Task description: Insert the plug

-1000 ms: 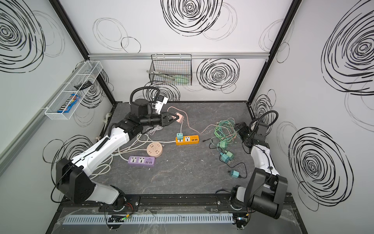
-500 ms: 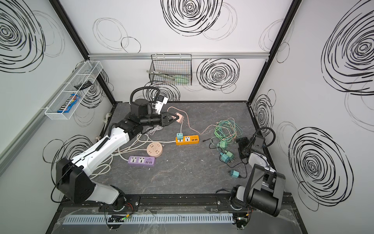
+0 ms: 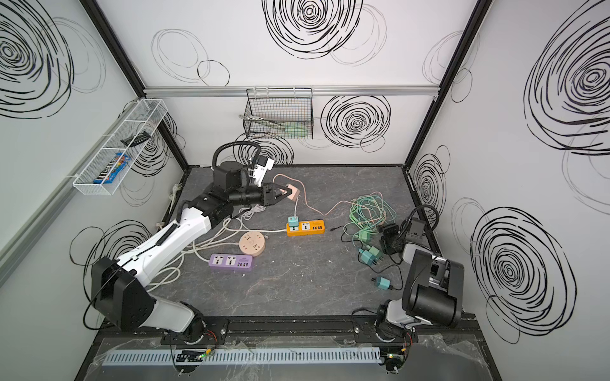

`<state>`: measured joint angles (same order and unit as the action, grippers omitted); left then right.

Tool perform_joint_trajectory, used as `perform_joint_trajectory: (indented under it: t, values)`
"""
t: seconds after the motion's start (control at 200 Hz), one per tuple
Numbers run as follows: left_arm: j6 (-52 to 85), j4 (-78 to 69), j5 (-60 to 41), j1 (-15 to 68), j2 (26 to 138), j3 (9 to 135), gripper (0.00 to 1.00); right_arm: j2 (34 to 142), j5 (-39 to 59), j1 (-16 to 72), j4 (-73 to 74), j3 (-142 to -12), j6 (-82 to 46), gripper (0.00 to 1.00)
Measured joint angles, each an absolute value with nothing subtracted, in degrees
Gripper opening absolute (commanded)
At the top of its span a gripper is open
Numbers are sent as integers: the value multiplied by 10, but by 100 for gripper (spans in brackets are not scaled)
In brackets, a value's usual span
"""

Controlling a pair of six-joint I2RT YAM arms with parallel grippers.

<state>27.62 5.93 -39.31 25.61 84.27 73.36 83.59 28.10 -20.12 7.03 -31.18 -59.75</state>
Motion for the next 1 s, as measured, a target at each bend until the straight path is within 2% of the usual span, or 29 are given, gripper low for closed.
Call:
perform_joint_trajectory:
  t: [0.265, 0.57, 0.74, 0.916, 1.001]
  values:
    - [276, 62, -392, 256, 843, 734, 0, 869, 295, -196, 89, -341, -611, 59]
    - [271, 72, -387, 256, 843, 734, 0, 811, 268, -191, 94, -340, -608, 57]
    - [270, 72, -386, 256, 843, 734, 0, 832, 286, -187, 110, -339, -619, 57]
    - [270, 75, -385, 256, 843, 734, 0, 853, 305, -170, 121, -339, -648, 68]
    - [268, 77, -385, 256, 843, 734, 0, 854, 307, -163, 127, -339, -662, 69]
